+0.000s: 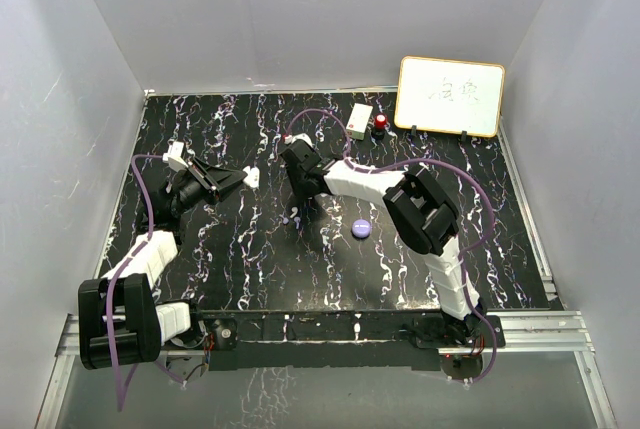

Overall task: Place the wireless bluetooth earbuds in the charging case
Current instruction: Pick up the earbud from the center of the board.

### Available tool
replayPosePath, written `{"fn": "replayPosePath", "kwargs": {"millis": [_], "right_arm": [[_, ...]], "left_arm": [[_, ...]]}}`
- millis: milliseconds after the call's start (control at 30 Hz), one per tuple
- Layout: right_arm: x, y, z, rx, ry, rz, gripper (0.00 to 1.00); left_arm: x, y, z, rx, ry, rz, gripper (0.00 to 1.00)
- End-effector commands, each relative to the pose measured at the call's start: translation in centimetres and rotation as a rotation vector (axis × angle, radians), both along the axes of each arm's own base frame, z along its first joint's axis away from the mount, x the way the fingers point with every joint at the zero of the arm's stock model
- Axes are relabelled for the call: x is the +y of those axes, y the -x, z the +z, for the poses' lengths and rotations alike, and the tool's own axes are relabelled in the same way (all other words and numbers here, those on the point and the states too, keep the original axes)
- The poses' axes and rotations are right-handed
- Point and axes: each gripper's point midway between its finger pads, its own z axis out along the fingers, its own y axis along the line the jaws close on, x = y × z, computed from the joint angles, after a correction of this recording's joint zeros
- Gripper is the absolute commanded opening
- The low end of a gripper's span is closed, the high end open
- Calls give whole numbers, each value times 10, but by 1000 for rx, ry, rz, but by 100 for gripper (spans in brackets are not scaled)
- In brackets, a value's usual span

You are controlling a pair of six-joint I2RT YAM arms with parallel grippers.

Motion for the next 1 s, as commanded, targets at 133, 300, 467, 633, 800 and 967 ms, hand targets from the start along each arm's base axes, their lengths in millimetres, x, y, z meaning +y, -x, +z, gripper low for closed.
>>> {"fn": "replayPosePath", "kwargs": {"millis": [133,300,467,633,800,967], "right_arm": [[4,-18,14,-36,-38,-23,34],[2,-21,14,-35,-37,-24,34],[-1,-22,13,-35,-36,-28,34],[-2,-22,13,-27,-39,-25,34],[-1,-20,12,-19,-40,-13,32],[-1,-16,10,-1,-41,0,31]], "left_arm": [[-4,6,7,-36,-7,-24,0],[-4,7,7,-36,-7,-25,0],[-4,6,8,-38,-8,-22,0],[-5,7,8,-36,-8,-23,0],[-4,6,7,-34,-7,-22,0],[-5,6,7,-36,-8,-25,0]]}}
